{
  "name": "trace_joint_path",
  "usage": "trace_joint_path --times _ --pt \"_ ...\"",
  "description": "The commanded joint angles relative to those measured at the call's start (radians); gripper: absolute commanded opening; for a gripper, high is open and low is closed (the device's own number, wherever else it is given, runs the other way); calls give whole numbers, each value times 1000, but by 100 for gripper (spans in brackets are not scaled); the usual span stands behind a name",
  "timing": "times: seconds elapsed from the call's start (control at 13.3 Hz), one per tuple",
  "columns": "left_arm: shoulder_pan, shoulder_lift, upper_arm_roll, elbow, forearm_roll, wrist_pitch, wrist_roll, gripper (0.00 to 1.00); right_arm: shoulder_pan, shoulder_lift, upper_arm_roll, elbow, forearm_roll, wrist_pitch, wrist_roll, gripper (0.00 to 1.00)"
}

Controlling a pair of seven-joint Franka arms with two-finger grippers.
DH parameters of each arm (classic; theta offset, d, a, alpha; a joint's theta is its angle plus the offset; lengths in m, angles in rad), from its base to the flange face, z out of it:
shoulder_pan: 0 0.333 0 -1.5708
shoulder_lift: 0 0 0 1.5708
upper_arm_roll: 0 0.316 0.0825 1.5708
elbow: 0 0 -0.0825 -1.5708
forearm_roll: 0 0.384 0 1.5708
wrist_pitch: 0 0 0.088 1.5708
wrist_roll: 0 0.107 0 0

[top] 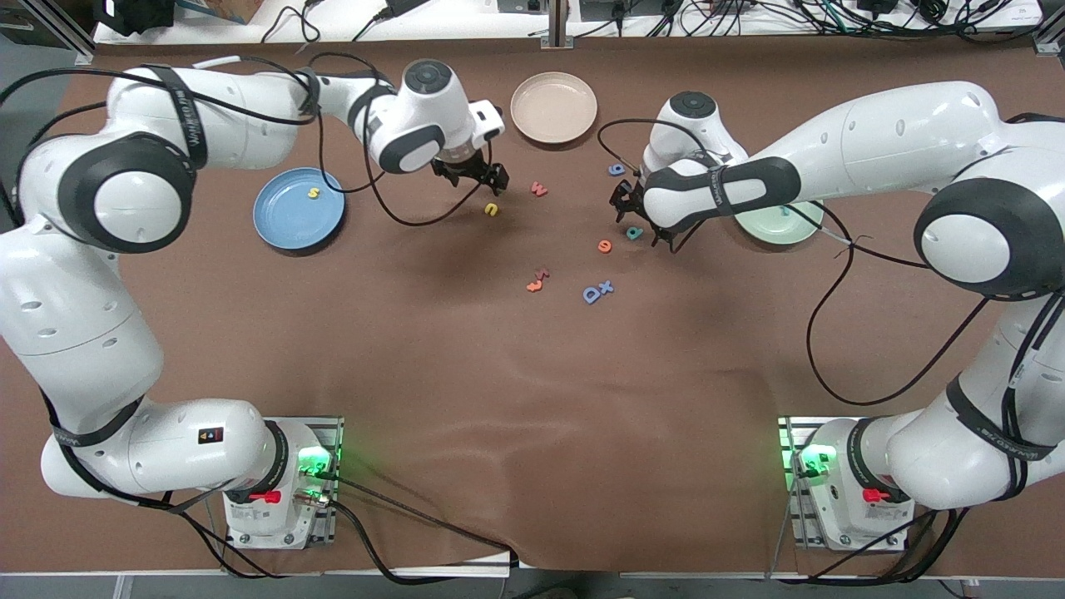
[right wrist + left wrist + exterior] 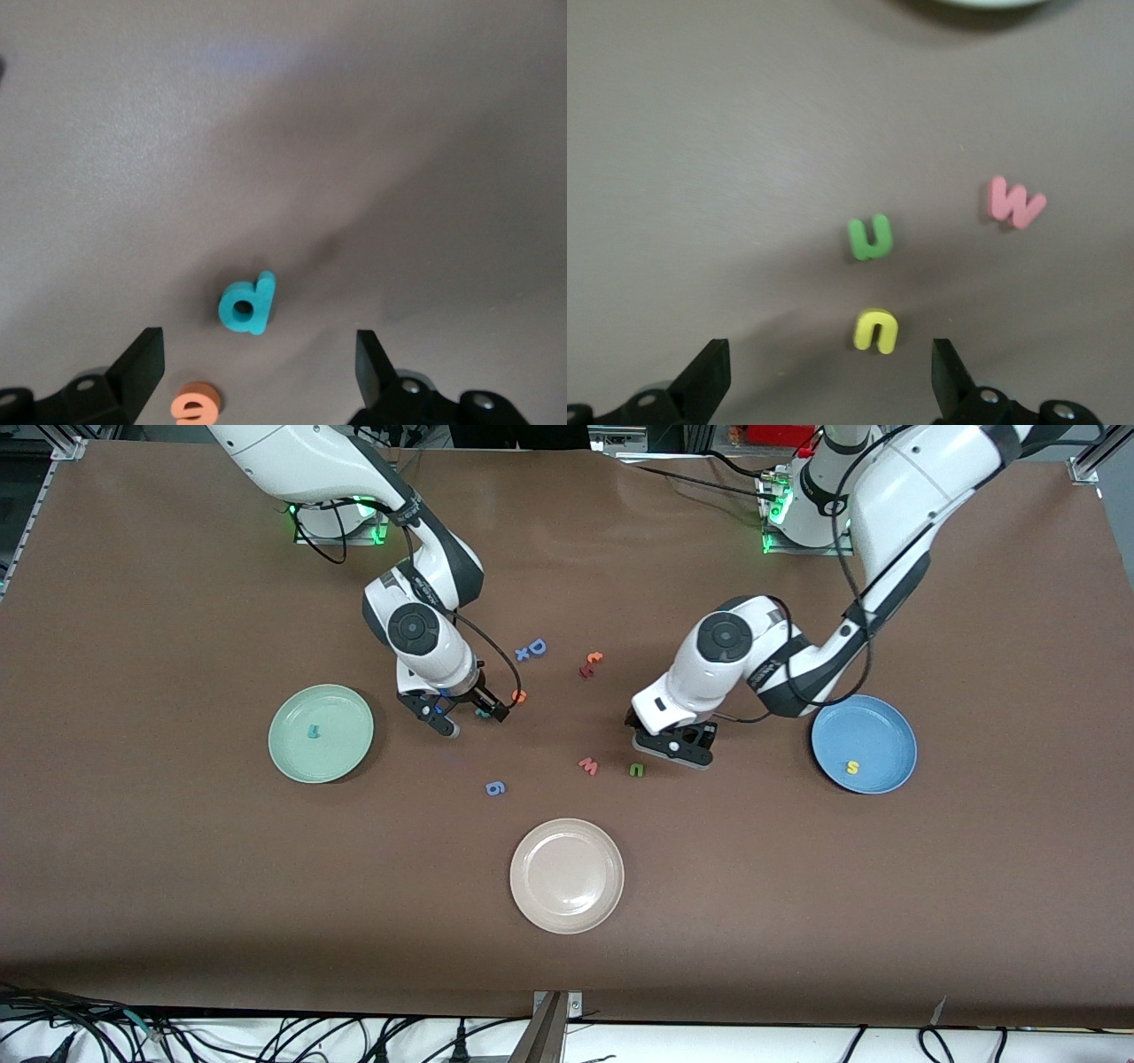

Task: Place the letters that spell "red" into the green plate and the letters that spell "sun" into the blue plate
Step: 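Grasp the yellow n with the left gripper while the right gripper reaches teal d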

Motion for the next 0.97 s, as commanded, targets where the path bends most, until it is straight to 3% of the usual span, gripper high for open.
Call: trace_joint_path --times 0.0,0.3,0.6,0.9 --pt "-45 29 26 30 64 4 -9 100 14 24 -6 -6 -19 40 65 88" --pt "-65 61 29 30 87 6 -9 100 15 41 -20 -17 -31 80 65 80" --pt "-71 78 37 33 121 7 -10 100 15 38 -41 -17 -60 78 65 79" --pt "-110 98 65 70 119 6 -32 100 15 39 -42 -17 -60 78 65 50"
